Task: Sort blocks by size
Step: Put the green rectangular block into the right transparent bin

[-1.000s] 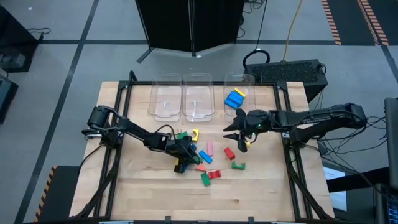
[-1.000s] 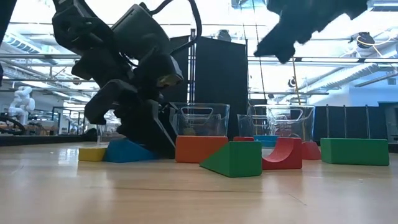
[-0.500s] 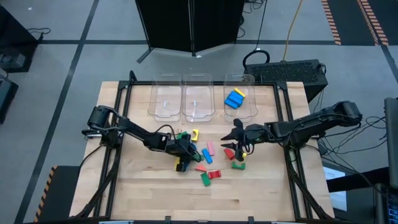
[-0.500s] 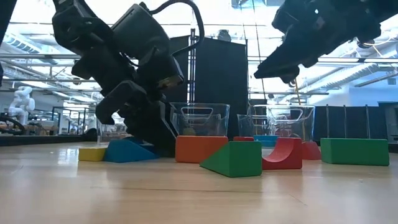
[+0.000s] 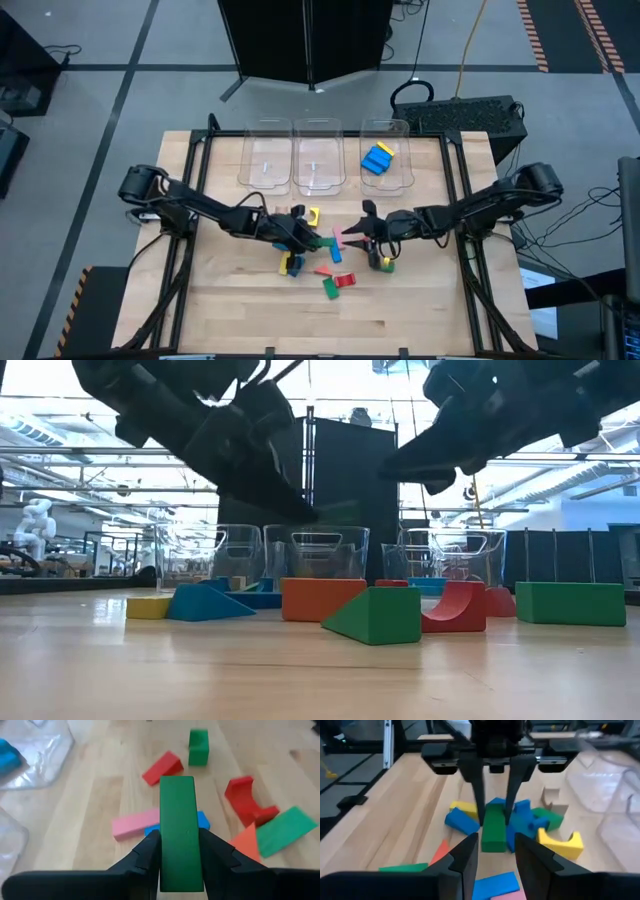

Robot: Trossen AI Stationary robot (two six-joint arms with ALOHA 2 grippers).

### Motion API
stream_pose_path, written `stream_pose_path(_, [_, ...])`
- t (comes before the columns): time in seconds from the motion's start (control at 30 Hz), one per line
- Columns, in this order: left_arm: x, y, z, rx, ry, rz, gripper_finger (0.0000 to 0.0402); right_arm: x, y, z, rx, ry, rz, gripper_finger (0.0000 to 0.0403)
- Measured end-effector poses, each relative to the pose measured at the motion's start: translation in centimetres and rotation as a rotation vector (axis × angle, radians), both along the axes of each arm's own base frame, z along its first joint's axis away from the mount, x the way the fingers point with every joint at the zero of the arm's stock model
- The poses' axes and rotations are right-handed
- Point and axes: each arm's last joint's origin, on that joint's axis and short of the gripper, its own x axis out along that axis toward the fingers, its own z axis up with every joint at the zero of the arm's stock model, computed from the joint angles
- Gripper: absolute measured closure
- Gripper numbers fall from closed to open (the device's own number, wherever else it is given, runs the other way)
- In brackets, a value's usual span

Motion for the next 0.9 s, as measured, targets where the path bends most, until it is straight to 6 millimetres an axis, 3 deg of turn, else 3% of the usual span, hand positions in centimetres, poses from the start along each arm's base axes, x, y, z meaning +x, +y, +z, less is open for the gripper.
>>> stream_pose_path(0.27, [0.0, 0.1, 0.7, 0.019, -0.039, 0.024, 0.0301, 0.6, 0.1, 0.0, -0.040, -0.064, 0.020, 0.0276])
stream_pose_path(0.7, [0.3, 0.1, 1.3, 0.011, -0.109, 0.032, 0.0301, 0.9, 0.0, -0.6, -0.069, -0.066, -0.047, 0.0133])
stream_pose_path(0.9, [0.5, 0.1, 1.5, 0.010, -0.139, 0.041, 0.0301, 0.9, 0.0, -0.6, -0.053, -0.063, -0.027, 0.0124])
